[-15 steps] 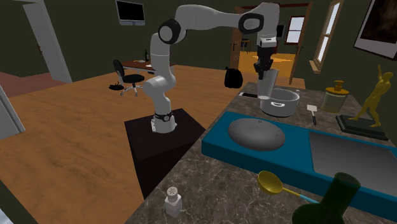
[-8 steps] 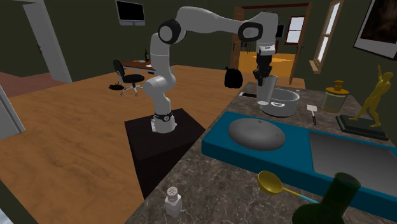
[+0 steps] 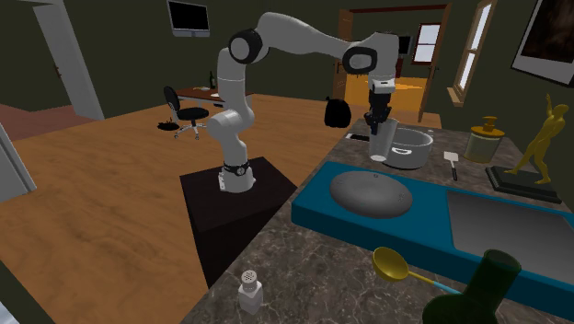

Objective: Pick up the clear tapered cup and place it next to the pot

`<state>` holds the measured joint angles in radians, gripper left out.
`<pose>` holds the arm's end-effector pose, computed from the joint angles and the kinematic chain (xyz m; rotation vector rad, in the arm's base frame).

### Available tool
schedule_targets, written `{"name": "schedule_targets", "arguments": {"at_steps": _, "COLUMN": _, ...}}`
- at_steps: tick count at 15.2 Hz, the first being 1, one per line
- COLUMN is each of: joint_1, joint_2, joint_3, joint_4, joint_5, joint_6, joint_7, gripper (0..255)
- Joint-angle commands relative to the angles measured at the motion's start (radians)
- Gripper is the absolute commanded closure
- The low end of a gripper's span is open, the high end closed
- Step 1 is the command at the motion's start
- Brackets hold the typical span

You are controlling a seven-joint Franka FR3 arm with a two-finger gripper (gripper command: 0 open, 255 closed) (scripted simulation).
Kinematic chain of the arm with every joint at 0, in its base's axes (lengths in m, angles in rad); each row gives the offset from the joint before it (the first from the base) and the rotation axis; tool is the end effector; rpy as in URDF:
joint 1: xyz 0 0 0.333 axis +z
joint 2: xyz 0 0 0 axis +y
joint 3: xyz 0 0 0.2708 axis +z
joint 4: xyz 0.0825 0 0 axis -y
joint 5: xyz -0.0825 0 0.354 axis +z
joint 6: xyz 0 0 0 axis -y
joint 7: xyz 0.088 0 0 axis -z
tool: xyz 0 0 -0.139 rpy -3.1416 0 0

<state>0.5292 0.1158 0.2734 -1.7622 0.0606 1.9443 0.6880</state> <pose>0.3964 0.4128 0.4339 -3.0258 -0.1387 0.0125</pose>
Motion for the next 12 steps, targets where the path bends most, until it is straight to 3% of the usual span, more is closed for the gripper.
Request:
{"name": "schedule_targets", "arguments": {"at_steps": 1, "joint_1": 0.002, "joint_2": 0.004, "joint_3": 0.001, "joint_4": -0.024, "joint_5": -0.001, "joint_6": 0.029, "joint_7": 0.001, "gripper": 255}}
{"name": "schedule_targets", "arguments": {"at_steps": 12, "joint_1": 0.004, "joint_2": 0.033, "joint_3": 0.001, "joint_4": -0.119, "joint_5": -0.006, "joint_6": 0.153, "joint_7": -0.003, "gripper": 255}}
